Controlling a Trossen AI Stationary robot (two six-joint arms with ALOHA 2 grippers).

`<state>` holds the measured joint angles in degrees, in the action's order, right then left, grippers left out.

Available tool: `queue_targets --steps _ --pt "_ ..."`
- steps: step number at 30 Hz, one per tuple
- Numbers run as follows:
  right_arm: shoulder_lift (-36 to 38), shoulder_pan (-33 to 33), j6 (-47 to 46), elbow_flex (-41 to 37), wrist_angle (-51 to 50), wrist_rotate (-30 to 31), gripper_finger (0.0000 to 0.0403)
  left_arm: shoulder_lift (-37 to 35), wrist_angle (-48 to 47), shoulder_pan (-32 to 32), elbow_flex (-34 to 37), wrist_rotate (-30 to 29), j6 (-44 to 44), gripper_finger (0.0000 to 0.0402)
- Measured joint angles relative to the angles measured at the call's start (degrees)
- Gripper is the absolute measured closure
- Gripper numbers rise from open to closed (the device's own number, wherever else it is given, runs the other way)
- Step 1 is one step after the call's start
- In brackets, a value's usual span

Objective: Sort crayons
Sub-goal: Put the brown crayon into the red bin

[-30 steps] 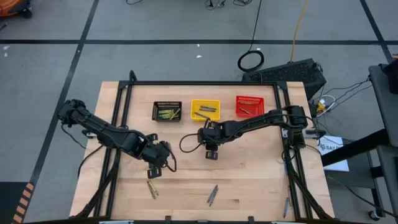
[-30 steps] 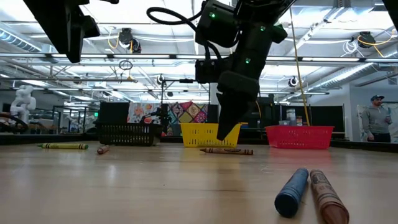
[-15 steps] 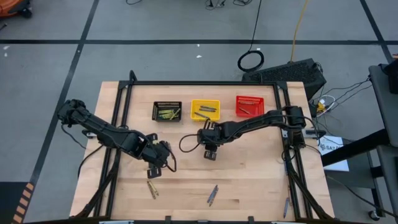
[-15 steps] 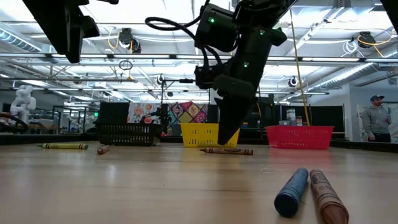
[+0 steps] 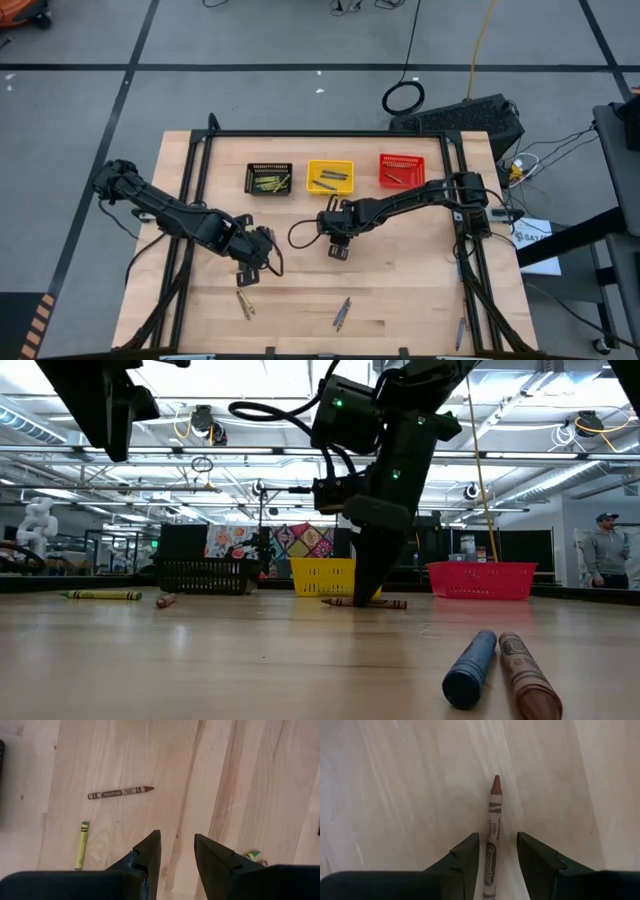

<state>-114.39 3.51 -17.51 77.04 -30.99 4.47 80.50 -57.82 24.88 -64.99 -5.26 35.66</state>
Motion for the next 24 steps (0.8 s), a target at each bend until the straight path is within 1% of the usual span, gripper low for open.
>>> queue_targets --steps 4,7,10,14,24 --pt "-0.59 0.00 0.25 0.11 0.68 -0.07 0.0284 0.01 -0.27 0.00 0.00 -0.04 0.00 0.0281" --pt "-1.03 -0.01 0.40 0.11 0.84 -0.11 0.0299 0.01 -0.24 0.00 0.00 -0.06 -0.02 0.0281" --pt "-1.47 0.00 1.14 0.17 1.06 -0.13 0.0333 0.01 -0.24 0.00 0.00 -0.08 -0.02 0.0281" --pt "-1.51 -0.02 1.85 0.17 1.22 -0.17 0.0390 0.01 -0.24 0.00 0.00 -0.08 -0.02 0.0281" --pt "-1.24 0.11 1.56 0.15 0.90 -0.22 0.0400 0.01 -0.22 0.00 0.00 -0.07 -0.04 0.0281"
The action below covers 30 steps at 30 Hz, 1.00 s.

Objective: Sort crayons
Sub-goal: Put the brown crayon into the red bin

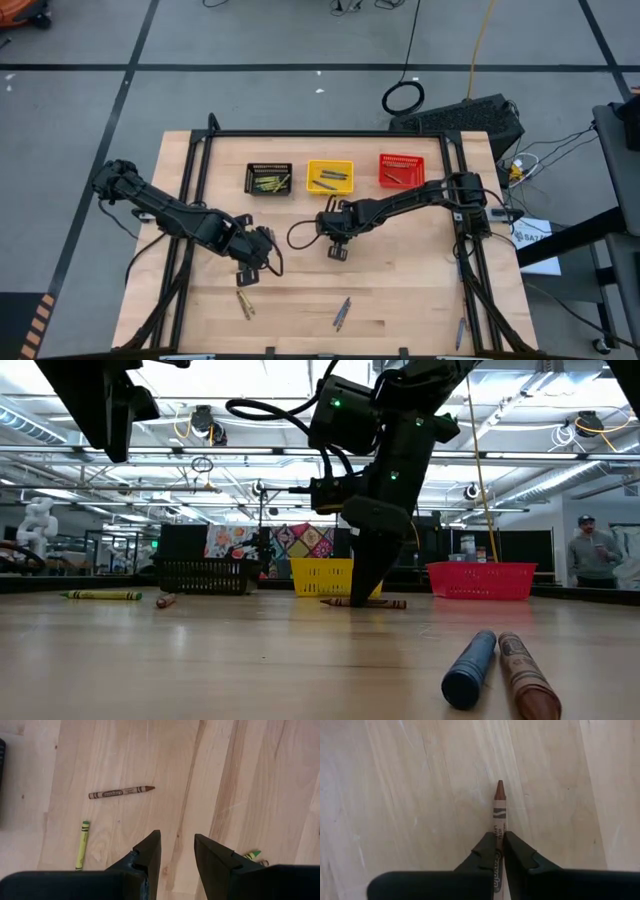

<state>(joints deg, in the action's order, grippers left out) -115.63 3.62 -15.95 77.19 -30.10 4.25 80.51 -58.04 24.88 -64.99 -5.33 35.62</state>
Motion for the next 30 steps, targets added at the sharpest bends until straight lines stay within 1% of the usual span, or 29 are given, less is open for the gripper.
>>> queue_targets --steps 8,18,23,26,30 --pt "0.50 1.25 -1.38 1.81 -3.34 0.12 0.0402 0.00 -0.45 0.00 0.00 0.01 -0.02 0.0281" --pt "0.70 2.23 -4.47 2.91 -10.13 0.41 0.0402 0.00 -5.25 0.00 0.00 -0.77 -0.21 0.0281" --pt "0.80 1.87 -5.78 2.95 -14.81 3.29 0.0403 0.00 -7.22 0.00 0.00 -1.54 -3.05 0.0281" --pt "1.10 1.30 -7.12 2.95 -17.74 4.69 0.0403 0.00 -7.23 0.00 0.00 -3.46 -4.89 0.0281" --pt "2.98 0.98 -8.95 2.95 -18.93 6.42 0.0403 0.00 -7.37 -0.15 0.00 -4.64 -7.64 0.0281"
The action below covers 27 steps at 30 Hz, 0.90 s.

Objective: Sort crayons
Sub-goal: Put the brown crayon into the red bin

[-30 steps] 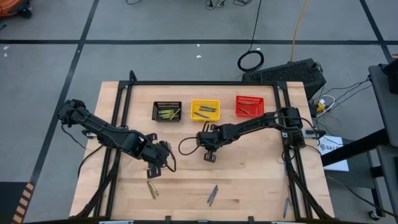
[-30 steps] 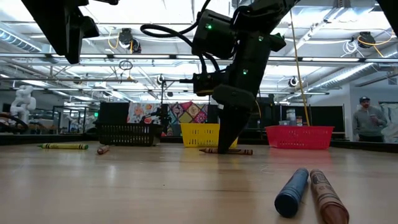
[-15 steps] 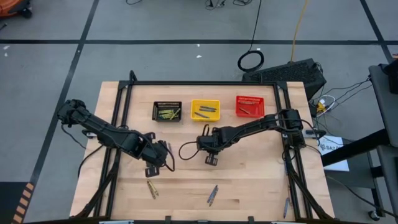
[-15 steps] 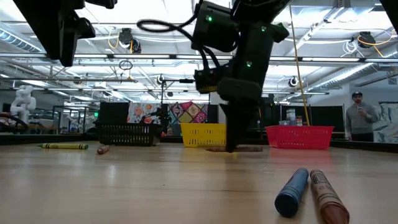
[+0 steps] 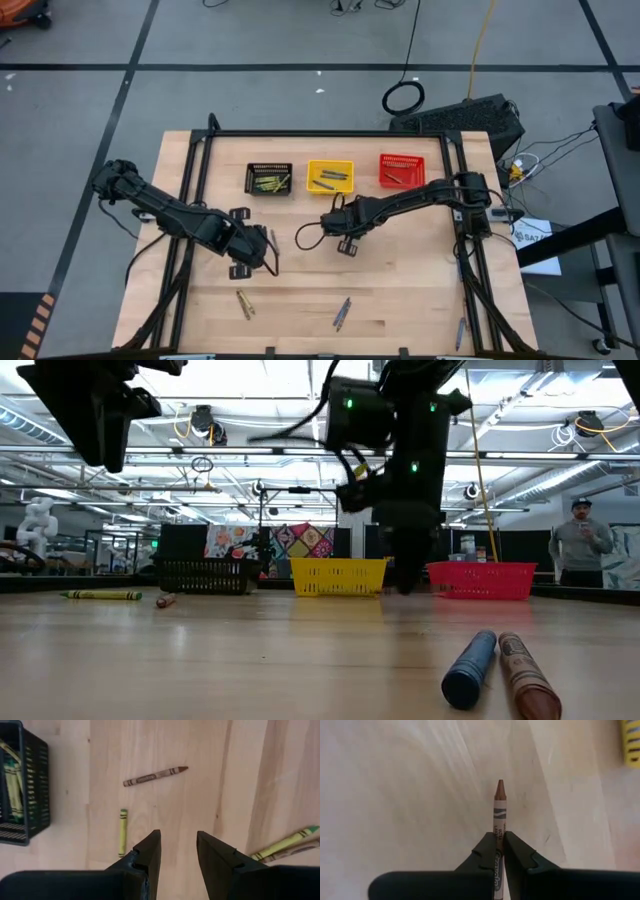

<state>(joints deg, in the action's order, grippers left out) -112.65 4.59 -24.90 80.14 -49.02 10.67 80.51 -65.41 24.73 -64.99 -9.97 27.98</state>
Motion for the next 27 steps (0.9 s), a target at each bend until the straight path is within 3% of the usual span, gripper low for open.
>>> queue_targets --steps 4,12,22,27 --pt "3.55 -0.21 -1.07 0.07 -0.52 0.60 0.0403 0.00 -0.26 -0.06 0.00 -1.76 -3.06 0.0281" --pt "10.80 -2.39 -4.21 0.07 -9.63 10.46 0.0403 0.00 -2.74 -1.76 0.00 -2.93 -4.91 0.0281" --pt "15.96 -7.63 -0.80 -0.05 -13.40 10.53 0.0403 0.00 -3.06 -3.32 0.00 -5.23 -7.57 0.0281" --pt "18.21 -12.90 0.86 -4.10 -13.58 9.72 0.0403 0.00 -3.10 -3.67 0.00 -5.58 -7.69 0.0281"
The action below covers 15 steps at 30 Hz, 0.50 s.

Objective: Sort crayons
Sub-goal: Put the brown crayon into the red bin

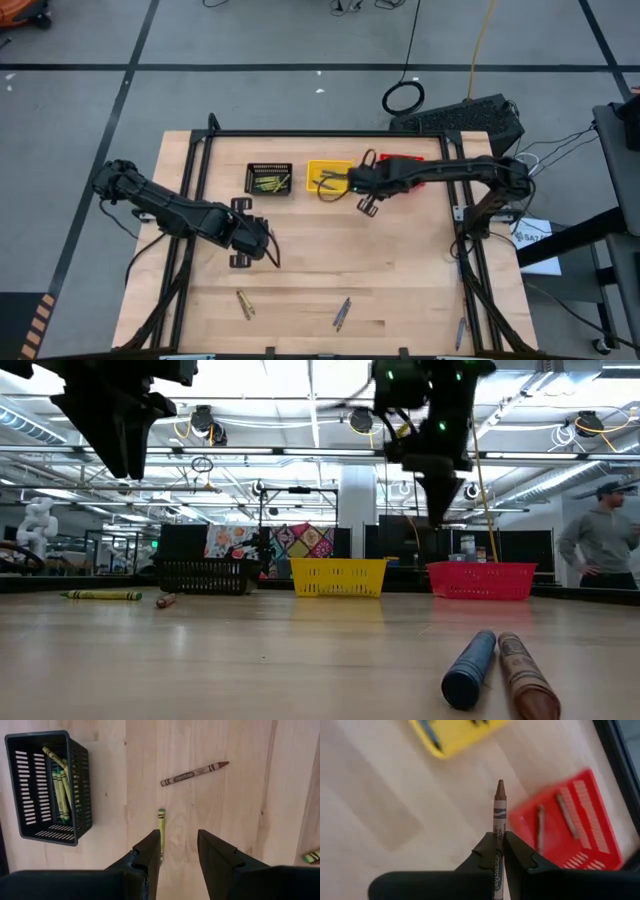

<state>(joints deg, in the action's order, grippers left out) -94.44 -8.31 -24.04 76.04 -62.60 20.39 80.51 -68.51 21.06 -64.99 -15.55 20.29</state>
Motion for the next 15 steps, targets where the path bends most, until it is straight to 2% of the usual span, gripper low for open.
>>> queue_targets --steps 10,15 --pt "9.17 -10.38 6.68 -14.61 10.76 -1.31 0.0403 0.00 0.05 -0.24 0.00 -0.56 -1.29 0.0281" --pt "10.85 -15.95 12.12 -19.00 16.70 -2.73 0.0403 0.00 0.59 -1.34 0.02 -1.08 -1.27 0.0281"
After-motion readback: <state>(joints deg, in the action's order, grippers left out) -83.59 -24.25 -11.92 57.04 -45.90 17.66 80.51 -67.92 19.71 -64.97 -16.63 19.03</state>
